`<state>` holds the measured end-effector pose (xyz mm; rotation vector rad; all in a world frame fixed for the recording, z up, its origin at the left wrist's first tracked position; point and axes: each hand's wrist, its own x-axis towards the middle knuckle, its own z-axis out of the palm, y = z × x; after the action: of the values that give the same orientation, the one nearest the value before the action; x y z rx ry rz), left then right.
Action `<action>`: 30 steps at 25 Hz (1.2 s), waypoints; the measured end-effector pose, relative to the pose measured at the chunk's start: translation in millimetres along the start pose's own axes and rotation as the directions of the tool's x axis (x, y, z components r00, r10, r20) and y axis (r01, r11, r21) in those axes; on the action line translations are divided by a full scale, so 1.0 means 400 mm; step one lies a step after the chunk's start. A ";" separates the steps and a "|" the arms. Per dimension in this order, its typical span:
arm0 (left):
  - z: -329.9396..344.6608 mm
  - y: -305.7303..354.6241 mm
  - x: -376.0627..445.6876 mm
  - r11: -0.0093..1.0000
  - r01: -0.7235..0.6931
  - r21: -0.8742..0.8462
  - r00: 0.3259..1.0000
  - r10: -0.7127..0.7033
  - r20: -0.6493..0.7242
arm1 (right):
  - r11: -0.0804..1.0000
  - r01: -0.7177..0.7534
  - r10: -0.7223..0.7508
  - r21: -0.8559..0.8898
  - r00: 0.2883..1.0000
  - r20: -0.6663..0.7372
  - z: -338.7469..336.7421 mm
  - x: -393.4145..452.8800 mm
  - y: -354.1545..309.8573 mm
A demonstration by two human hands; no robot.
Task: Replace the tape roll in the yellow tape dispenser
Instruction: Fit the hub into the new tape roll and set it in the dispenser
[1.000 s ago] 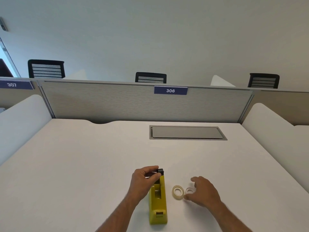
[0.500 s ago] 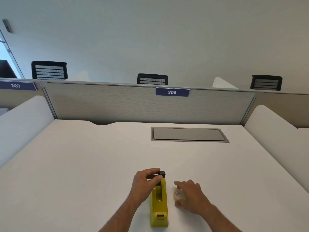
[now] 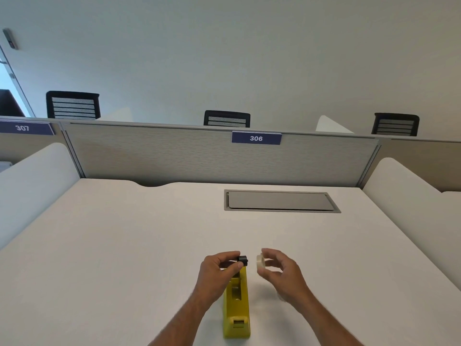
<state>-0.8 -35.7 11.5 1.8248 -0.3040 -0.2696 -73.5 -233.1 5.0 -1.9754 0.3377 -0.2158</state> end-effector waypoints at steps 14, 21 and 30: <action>0.010 0.020 -0.006 0.999 -0.035 -0.037 0.999 0.036 0.036 | 0.944 -0.003 -0.032 0.329 0.994 0.101 0.033 0.003 -0.050; 0.008 0.019 0.000 0.995 -0.058 -0.079 0.997 0.061 0.042 | 0.917 -0.012 -0.048 0.399 0.989 0.141 0.035 0.008 -0.061; -0.009 0.005 0.011 0.982 0.004 -0.188 1.000 -0.006 -0.010 | 0.651 -0.286 0.217 0.703 0.958 0.189 0.012 0.013 -0.076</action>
<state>4.7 -34.3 14.1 1.6405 -0.2582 -0.2822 -63.0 -218.9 30.8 -1.1163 0.3910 -0.0592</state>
